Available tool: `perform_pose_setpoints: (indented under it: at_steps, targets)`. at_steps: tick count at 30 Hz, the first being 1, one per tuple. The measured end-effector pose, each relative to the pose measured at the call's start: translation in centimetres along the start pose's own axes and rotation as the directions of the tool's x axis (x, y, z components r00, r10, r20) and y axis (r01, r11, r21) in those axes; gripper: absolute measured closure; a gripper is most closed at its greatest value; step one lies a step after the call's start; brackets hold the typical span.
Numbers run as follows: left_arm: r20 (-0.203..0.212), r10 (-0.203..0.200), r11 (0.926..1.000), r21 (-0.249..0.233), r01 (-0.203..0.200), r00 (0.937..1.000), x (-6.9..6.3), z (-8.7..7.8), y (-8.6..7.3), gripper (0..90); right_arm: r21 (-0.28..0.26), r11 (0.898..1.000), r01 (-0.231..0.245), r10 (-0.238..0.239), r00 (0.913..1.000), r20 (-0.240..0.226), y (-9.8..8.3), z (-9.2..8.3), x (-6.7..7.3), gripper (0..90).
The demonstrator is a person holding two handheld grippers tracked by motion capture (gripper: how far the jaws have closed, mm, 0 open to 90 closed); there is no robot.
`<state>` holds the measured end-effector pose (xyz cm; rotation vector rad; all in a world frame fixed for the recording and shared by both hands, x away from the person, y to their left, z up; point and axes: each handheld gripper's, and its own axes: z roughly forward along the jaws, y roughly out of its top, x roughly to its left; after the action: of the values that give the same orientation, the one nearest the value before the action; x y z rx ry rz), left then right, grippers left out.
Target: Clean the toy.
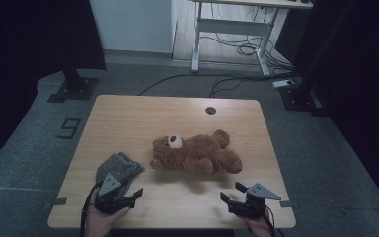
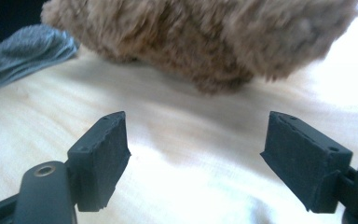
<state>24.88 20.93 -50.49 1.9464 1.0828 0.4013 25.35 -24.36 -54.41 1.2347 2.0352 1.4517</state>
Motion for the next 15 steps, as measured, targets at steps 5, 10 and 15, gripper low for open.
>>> perform_pose_setpoints:
  at_steps: [5,10,15]
  targets:
    - [-0.005,0.001,1.0000,0.005,-0.001,1.0000,0.2,-0.5,-1.2,29.8,0.025,0.999,0.021,-0.022,0.9994,0.026,-0.6,-0.3,0.4,22.3]
    - [-0.005,-0.003,1.0000,0.007,0.003,1.0000,0.5,-0.1,-1.6,29.9,0.048,0.998,0.048,-0.050,0.9981,0.037,-0.6,0.2,0.5,22.4]
    - [-0.001,0.025,0.9994,-0.026,-0.025,0.9997,-0.2,-0.9,-1.2,29.9,0.046,0.997,0.054,-0.057,0.9970,0.052,-0.5,0.2,0.5,22.8]
